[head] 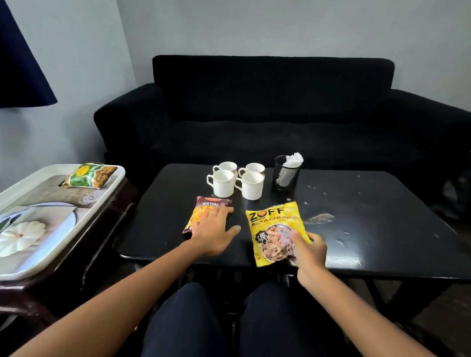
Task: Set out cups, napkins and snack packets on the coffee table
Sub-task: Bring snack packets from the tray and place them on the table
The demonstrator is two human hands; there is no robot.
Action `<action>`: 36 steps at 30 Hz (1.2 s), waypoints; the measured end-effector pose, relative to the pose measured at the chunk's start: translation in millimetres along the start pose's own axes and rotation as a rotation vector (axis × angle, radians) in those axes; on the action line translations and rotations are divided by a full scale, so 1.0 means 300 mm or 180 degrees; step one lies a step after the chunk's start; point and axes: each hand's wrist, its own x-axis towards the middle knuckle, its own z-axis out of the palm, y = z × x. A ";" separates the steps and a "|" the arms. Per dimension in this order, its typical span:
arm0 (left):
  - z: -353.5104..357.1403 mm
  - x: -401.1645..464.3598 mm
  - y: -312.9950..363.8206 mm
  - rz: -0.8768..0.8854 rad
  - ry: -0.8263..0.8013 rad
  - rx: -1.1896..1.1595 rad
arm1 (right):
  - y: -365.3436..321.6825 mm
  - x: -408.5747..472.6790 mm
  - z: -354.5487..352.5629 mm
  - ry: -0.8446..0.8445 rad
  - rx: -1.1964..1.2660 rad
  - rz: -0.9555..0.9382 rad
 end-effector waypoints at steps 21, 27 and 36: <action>0.043 0.057 -0.255 0.0228 -0.0648 0.1717 | 0.154 0.009 0.075 -0.1587 -0.3966 -0.2266; 0.005 0.049 -0.289 -0.0027 -0.0738 0.1696 | 0.147 0.022 0.194 -0.1606 -0.4080 -0.2122; -0.023 0.055 -0.311 -0.0136 -0.0781 0.1569 | 0.148 0.014 0.347 -0.1715 -0.4108 -0.2113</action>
